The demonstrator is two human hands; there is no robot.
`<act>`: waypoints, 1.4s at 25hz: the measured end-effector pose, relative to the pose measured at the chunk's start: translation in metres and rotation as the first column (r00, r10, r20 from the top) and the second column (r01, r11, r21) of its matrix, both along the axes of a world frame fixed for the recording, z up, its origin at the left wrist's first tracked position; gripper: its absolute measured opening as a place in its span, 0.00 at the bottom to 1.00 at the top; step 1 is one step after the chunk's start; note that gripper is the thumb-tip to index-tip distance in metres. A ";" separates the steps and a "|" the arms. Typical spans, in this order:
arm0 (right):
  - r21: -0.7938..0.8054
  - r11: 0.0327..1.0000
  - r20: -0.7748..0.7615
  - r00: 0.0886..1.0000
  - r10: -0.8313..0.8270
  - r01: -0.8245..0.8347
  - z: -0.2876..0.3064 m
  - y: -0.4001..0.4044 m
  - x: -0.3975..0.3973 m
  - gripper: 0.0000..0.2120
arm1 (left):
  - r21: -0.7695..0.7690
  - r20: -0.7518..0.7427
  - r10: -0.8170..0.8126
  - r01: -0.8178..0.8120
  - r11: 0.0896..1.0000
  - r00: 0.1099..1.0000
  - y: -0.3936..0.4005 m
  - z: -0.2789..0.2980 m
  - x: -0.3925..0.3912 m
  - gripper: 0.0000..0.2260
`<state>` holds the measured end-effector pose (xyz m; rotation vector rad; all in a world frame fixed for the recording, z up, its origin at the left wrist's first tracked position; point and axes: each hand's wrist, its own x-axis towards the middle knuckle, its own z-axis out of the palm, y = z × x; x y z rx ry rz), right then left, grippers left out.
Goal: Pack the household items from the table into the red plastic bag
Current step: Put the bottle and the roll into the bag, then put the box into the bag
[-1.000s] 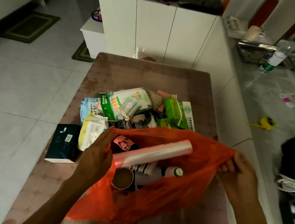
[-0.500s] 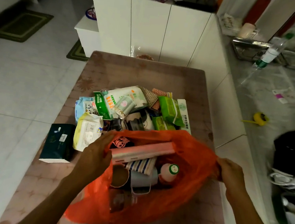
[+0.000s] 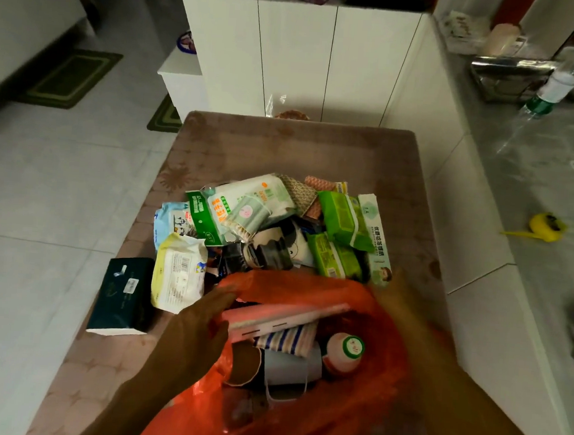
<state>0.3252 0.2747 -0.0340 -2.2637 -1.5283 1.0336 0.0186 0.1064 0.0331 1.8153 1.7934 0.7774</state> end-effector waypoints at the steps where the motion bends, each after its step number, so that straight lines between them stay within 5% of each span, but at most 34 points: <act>1: -0.033 0.999 -0.018 0.999 -0.026 0.025 -0.016 0.001 0.004 0.18 | -0.004 -0.016 -0.003 0.002 1.000 1.000 0.001 -0.003 -0.002 0.23; 4: -0.155 0.983 -0.072 0.991 -0.111 0.099 -0.054 0.003 0.015 0.22 | -0.052 -0.016 0.021 -0.022 0.998 1.000 0.003 -0.001 -0.008 0.25; 8: -0.035 0.967 -0.280 0.926 -0.252 0.253 -0.012 -0.005 0.022 0.17 | -0.077 -0.023 0.010 -0.011 0.997 1.000 0.006 0.006 -0.019 0.37; 14: 0.142 0.936 -0.670 0.728 -0.148 0.322 0.077 -0.055 0.030 0.14 | -0.116 0.027 -0.008 0.011 0.993 1.000 0.003 0.005 -0.027 0.35; 18: 0.242 0.913 -0.783 0.622 -0.016 0.328 0.124 -0.048 0.008 0.30 | -0.104 0.129 -0.023 0.037 0.994 0.991 -0.001 0.019 -0.024 0.36; 20: 0.300 0.900 -0.794 0.606 0.051 0.316 0.139 -0.045 -0.014 0.39 | -0.104 0.039 -0.050 0.054 0.993 0.998 -0.005 0.019 -0.035 0.42; 24: 0.330 0.920 -0.847 0.497 0.190 0.212 0.156 -0.059 -0.044 0.31 | -0.261 -0.181 0.034 -0.082 0.962 0.983 -0.002 0.027 -0.059 0.46; 29: 0.307 0.900 -0.653 0.620 0.436 -0.310 0.151 -0.067 -0.072 0.29 | -0.233 -0.125 0.058 -0.086 0.969 0.991 0.006 0.027 -0.063 0.45; 32: 0.205 0.647 -0.242 0.603 0.760 -0.734 0.114 -0.060 -0.083 0.30 | -0.214 -0.024 0.109 -0.112 0.970 0.994 0.018 0.041 -0.056 0.42; 35: -0.091 0.507 0.215 0.480 0.850 -0.857 0.064 -0.060 -0.082 0.24 | -0.203 0.015 0.056 -0.051 0.978 0.998 0.017 0.051 -0.054 0.42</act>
